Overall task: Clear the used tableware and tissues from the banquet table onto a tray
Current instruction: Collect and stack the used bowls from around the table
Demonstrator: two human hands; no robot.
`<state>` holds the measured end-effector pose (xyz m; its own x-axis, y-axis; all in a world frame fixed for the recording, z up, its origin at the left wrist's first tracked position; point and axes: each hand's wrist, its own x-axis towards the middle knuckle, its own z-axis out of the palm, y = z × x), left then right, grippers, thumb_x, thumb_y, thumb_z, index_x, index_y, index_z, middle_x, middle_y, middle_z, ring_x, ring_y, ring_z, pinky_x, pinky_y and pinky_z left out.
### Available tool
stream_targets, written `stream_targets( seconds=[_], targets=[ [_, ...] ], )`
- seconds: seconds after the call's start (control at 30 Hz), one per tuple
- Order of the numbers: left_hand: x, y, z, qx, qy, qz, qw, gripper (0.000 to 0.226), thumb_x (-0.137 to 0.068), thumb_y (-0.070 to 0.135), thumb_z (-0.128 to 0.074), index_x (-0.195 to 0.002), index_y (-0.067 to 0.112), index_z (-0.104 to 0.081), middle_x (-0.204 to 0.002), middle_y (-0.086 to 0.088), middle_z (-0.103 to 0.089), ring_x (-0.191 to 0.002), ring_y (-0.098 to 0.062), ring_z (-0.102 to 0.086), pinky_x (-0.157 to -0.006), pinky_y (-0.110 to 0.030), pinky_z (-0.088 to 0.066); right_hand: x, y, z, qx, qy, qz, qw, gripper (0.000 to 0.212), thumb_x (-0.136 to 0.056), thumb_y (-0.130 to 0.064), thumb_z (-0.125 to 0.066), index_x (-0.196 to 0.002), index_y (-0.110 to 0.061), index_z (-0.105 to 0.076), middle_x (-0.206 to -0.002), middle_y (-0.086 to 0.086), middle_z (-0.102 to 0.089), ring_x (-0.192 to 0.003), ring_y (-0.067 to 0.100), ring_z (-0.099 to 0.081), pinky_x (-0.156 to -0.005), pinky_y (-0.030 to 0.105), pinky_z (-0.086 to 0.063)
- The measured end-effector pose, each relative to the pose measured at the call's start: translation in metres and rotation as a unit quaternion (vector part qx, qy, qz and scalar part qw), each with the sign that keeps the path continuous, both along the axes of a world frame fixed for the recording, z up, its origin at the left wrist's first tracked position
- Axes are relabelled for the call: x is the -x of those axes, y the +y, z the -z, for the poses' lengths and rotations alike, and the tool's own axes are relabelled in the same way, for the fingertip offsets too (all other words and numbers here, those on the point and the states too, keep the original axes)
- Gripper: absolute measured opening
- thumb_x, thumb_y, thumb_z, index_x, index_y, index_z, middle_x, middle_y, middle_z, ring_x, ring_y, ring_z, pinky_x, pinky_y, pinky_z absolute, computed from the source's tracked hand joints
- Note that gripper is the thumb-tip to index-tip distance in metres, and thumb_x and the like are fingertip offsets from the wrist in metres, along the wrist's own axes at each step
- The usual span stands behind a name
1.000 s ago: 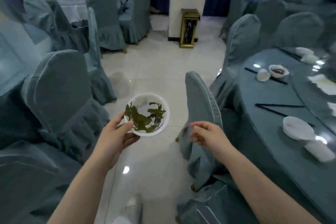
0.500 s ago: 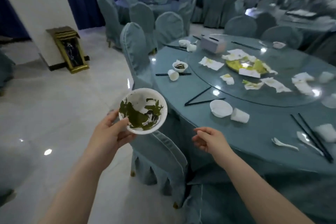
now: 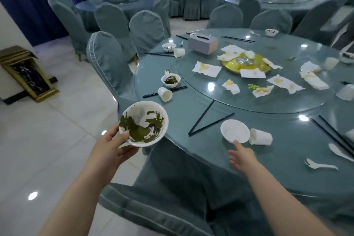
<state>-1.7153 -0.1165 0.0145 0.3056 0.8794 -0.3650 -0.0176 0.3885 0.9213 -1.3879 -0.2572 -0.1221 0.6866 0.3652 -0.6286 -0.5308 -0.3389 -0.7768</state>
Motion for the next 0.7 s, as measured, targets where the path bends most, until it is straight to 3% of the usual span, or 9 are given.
stream_targets(
  seconds=[0.1, 0.17, 0.27, 0.4, 0.47, 0.57, 0.7],
  targets=[
    [-0.003, 0.026, 0.010, 0.011, 0.003, 0.000, 1.000, 0.019, -0.093, 0.016, -0.057, -0.109, 0.026, -0.061, -0.106, -0.007, -0.072, -0.091, -0.027, -0.072, -0.070, -0.037, -0.059, -0.019, 0.023, 0.018, 0.016, 0.059, 0.056, 0.997, 0.047, -0.097, -0.043, -0.051, -0.128, -0.008, -0.046, -0.120, 0.021, -0.062, -0.091, 0.034, -0.062, -0.059, 0.031, -0.045],
    [-0.004, 0.037, 0.017, 0.020, 0.006, 0.009, 1.000, 0.028, -0.093, 0.015, -0.058, -0.120, 0.023, -0.058, -0.107, -0.008, -0.071, -0.094, -0.028, -0.070, -0.073, -0.038, -0.058, -0.028, 0.035, 0.027, 0.025, 0.070, 0.077, 0.994, 0.043, -0.098, -0.042, -0.048, -0.125, -0.009, -0.046, -0.120, 0.022, -0.063, -0.081, 0.033, -0.061, -0.057, 0.031, -0.045],
    [0.000, 0.055, 0.025, 0.023, 0.019, 0.018, 0.999, 0.032, -0.092, 0.017, -0.058, -0.124, 0.021, -0.056, -0.112, -0.008, -0.069, -0.098, -0.030, -0.068, -0.077, -0.040, -0.057, -0.031, 0.049, 0.032, 0.060, 0.058, 0.097, 0.992, 0.024, -0.099, -0.029, -0.046, -0.103, -0.005, -0.051, -0.119, 0.022, -0.064, -0.063, 0.029, -0.057, -0.050, 0.028, -0.041],
    [0.009, 0.087, 0.030, 0.022, 0.015, 0.023, 0.999, 0.025, -0.091, 0.019, -0.059, -0.115, 0.027, -0.058, -0.110, -0.003, -0.070, -0.095, -0.027, -0.070, -0.072, -0.037, -0.059, -0.014, 0.062, 0.029, 0.090, 0.024, 0.087, 0.992, 0.029, -0.095, -0.014, -0.051, -0.122, -0.003, -0.048, -0.101, 0.020, -0.066, -0.050, 0.024, -0.058, -0.031, 0.014, -0.036],
    [0.017, 0.104, 0.032, 0.026, 0.003, 0.028, 0.999, 0.025, -0.092, 0.019, -0.059, -0.115, 0.026, -0.059, -0.105, -0.002, -0.072, -0.091, -0.025, -0.072, -0.068, -0.034, -0.060, 0.007, 0.071, 0.021, 0.085, 0.001, 0.070, 0.994, 0.031, -0.091, -0.014, -0.057, -0.119, 0.000, -0.052, -0.094, 0.019, -0.064, -0.060, 0.024, -0.059, -0.035, 0.018, -0.040],
    [0.031, 0.128, 0.036, 0.028, -0.009, 0.049, 0.998, 0.029, -0.094, 0.017, -0.057, -0.123, 0.022, -0.058, -0.099, -0.001, -0.074, -0.088, -0.023, -0.072, -0.067, -0.033, -0.059, 0.051, 0.093, 0.000, 0.007, 0.004, 0.048, 0.999, 0.024, -0.091, -0.011, -0.057, -0.111, 0.003, -0.055, -0.086, 0.017, -0.062, -0.066, 0.027, -0.060, -0.053, 0.029, -0.048],
    [0.059, 0.160, 0.031, 0.035, -0.046, 0.083, 0.995, 0.031, -0.095, 0.016, -0.056, -0.125, 0.020, -0.057, -0.102, -0.003, -0.074, -0.092, -0.025, -0.070, -0.068, -0.032, -0.058, 0.122, 0.131, -0.042, -0.099, 0.021, 0.035, 0.994, 0.007, -0.092, -0.005, -0.051, -0.099, -0.004, -0.050, -0.100, 0.015, -0.061, -0.083, 0.033, -0.068, -0.064, 0.034, -0.055]
  ],
)
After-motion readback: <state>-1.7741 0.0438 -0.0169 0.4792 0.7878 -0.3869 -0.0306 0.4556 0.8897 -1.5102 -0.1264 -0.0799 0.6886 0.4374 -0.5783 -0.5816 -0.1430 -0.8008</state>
